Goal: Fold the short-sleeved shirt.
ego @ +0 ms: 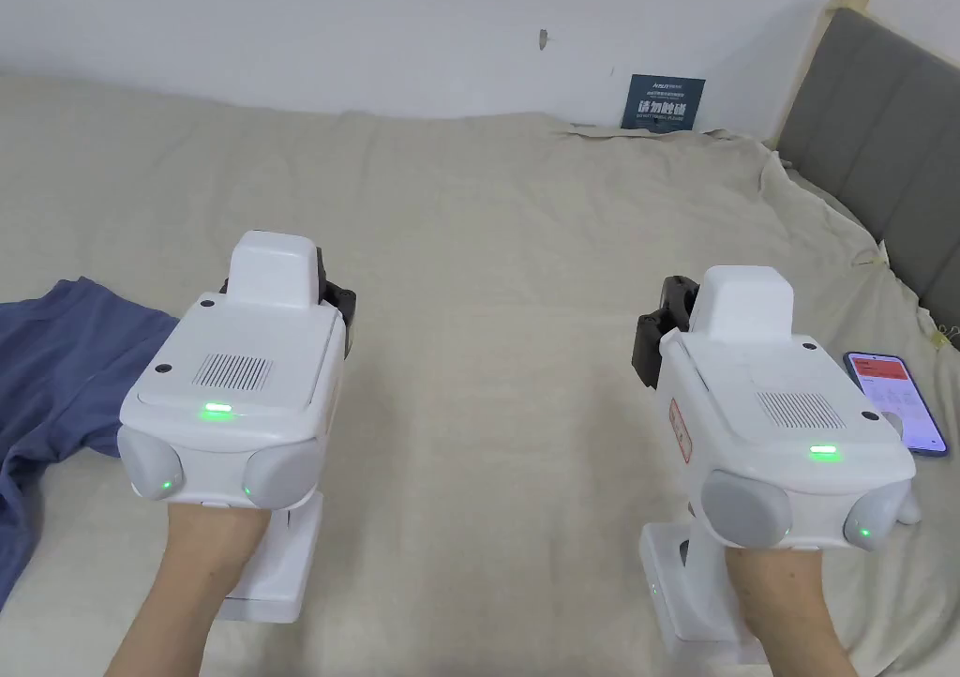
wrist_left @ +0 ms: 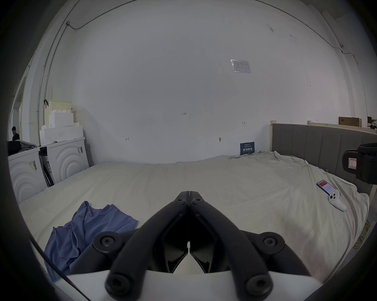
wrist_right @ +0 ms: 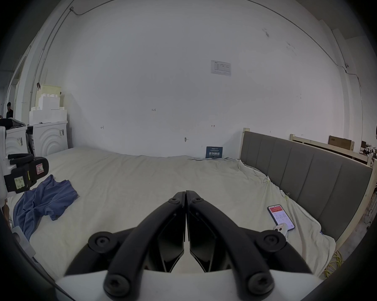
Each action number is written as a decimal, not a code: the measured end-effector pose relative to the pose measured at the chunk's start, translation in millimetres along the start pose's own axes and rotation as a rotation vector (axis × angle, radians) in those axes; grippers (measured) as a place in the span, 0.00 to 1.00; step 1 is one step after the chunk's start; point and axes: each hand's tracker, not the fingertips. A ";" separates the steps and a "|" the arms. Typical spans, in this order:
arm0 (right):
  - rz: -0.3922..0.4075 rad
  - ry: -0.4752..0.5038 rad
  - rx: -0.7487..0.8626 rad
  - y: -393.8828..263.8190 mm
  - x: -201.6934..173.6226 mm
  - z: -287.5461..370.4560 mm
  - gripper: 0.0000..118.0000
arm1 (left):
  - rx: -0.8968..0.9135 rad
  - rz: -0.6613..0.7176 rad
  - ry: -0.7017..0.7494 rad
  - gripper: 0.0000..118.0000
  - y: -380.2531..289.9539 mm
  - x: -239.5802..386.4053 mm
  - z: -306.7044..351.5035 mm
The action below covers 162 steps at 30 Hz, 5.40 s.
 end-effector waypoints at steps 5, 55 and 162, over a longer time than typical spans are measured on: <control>-0.001 0.001 0.001 -1.0 -0.9 0.2 0.01 | 0.001 0.000 0.001 0.00 -0.1 -0.6 0.6; 0.113 0.601 0.000 10.1 -261.6 -32.0 0.01 | -0.111 0.107 0.534 0.00 -46.6 -224.1 90.8; -0.051 0.026 0.109 33.3 13.0 42.8 0.01 | -0.205 0.003 -0.215 0.00 163.6 11.5 -129.7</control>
